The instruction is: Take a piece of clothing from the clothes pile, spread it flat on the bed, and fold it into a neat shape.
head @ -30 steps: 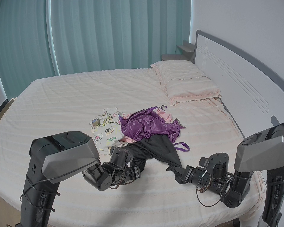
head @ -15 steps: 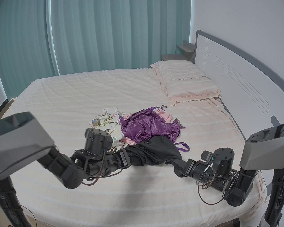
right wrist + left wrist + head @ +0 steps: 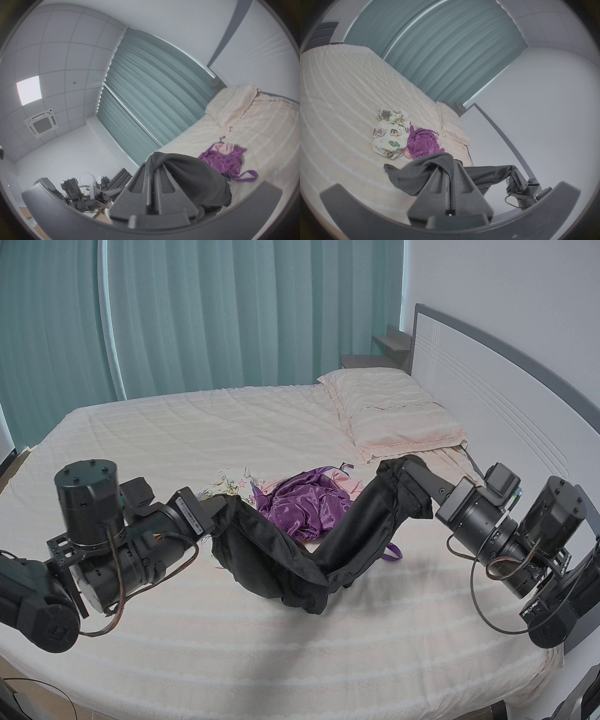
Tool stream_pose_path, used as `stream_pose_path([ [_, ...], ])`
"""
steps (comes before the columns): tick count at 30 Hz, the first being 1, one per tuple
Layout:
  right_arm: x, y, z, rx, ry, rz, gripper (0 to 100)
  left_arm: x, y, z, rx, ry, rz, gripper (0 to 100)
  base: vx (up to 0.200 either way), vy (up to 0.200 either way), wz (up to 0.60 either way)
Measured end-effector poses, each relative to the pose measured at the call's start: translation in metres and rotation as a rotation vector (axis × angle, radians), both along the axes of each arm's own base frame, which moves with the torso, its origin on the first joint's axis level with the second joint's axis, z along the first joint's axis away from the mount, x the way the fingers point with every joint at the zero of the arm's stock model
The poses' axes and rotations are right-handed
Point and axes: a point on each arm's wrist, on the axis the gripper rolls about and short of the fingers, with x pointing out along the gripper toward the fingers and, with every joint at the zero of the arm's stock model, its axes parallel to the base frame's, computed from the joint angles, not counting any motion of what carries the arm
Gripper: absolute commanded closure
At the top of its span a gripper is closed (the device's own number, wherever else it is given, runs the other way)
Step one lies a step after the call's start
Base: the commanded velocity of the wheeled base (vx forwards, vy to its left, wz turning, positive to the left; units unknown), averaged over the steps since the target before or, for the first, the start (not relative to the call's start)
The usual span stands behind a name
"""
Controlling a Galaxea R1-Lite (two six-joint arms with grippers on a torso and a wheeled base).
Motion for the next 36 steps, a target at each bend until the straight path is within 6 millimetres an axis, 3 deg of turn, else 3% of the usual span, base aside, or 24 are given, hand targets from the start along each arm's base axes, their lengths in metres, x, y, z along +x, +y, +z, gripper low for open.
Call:
stream_pose_path([
  [3, -0.007, -0.005, 0.007, 0.009, -0.020, -0.001, 100, -0.007, 0.008, 0.004, -0.047, -0.032, 0.022, 100, 0.000, 0.000, 0.00],
  [7, -0.008, -0.006, 0.003, -0.006, -0.006, -0.001, 100, -0.014, 0.016, 0.008, -0.109, -0.106, 0.039, 100, 0.000, 0.000, 0.00],
  [17, 0.002, 0.003, -0.032, -0.088, 0.096, 0.005, 100, -0.020, 0.024, -0.022, -0.075, -0.022, 0.059, 100, 0.000, 0.000, 0.00],
  [27, -0.002, 0.002, -0.045, -0.115, 0.145, 0.018, 100, -0.021, 0.024, -0.035, -0.062, 0.029, 0.032, 100, 0.000, 0.000, 0.00],
  [36, -0.023, 0.029, -0.063, -0.121, 0.240, 0.170, 100, -0.026, 0.017, -0.045, -0.138, 0.128, -0.092, 100, 0.000, 0.000, 0.00],
])
